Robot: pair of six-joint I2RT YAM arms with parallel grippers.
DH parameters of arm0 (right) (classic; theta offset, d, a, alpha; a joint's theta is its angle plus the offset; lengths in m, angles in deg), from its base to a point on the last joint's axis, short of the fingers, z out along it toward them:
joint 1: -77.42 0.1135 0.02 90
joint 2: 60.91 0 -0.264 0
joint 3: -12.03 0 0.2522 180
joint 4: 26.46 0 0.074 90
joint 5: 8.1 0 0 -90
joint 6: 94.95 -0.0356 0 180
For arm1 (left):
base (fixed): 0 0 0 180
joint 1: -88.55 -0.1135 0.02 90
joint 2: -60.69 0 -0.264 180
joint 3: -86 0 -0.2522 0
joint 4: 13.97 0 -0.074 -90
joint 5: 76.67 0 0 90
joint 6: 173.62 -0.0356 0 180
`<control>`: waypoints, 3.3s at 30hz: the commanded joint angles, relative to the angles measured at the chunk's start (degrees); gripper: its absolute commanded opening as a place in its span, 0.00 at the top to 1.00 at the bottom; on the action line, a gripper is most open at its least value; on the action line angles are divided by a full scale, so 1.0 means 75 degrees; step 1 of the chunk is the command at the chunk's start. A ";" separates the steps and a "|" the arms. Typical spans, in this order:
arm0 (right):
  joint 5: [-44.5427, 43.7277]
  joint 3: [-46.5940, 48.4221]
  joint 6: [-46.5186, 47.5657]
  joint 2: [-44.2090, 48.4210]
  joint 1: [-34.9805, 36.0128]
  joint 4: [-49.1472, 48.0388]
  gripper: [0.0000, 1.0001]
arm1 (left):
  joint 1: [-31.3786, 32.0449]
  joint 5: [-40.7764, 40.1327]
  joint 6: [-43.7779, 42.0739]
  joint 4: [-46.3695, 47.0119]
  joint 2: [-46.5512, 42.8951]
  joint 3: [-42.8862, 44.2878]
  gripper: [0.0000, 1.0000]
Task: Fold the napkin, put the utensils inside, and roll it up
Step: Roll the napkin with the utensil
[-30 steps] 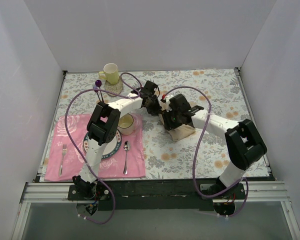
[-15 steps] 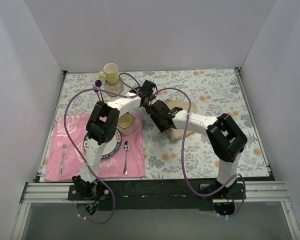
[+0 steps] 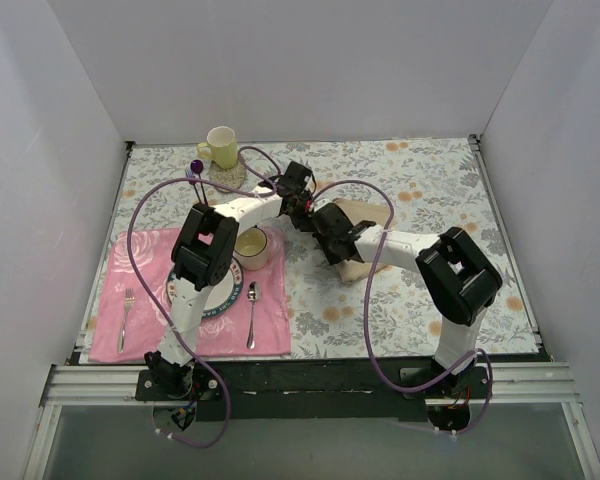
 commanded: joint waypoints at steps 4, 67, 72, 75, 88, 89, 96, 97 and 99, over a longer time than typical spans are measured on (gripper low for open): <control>0.2095 -0.0729 -0.0218 0.0164 -0.0819 -0.0658 0.85 | 0.0016 -0.0107 -0.0336 -0.0421 -0.0407 -0.0535 0.86; -0.0430 0.0946 0.0568 0.0412 0.0116 0.1274 0.31 | 0.0356 -0.0460 0.0226 -0.0150 -0.0056 -0.0676 0.89; -0.0771 0.0806 0.0451 -0.0046 0.0305 0.0992 0.34 | 0.0332 -0.0354 0.0238 -0.0174 -0.0092 -0.0676 0.89; -0.0784 0.0607 0.0416 -0.0199 0.0340 0.0770 0.36 | 0.0309 -0.0296 0.0238 -0.0162 -0.0115 -0.0723 0.89; 0.0822 -0.0413 -0.0216 -0.0058 -0.0187 -0.0297 0.66 | 0.0297 -0.0178 0.0203 -0.0104 -0.0220 -0.0793 0.90; 0.0892 -0.0517 -0.0229 -0.0058 -0.0222 -0.0355 0.64 | 0.0297 -0.0155 0.0215 -0.0092 -0.0221 -0.0793 0.90; 0.1571 -0.0705 -0.0276 -0.0105 -0.0596 -0.0519 0.67 | 0.0309 -0.0096 0.0180 -0.0080 -0.0267 -0.0711 0.89; 0.1723 -0.0752 -0.0287 -0.0082 -0.0690 -0.0554 0.70 | 0.0297 -0.0131 0.0122 -0.0080 -0.0337 -0.0699 0.87; 0.2307 -0.0916 -0.0322 0.0000 -0.0994 -0.0753 0.78 | 0.0297 -0.0259 0.0063 -0.0080 -0.0419 -0.0687 0.77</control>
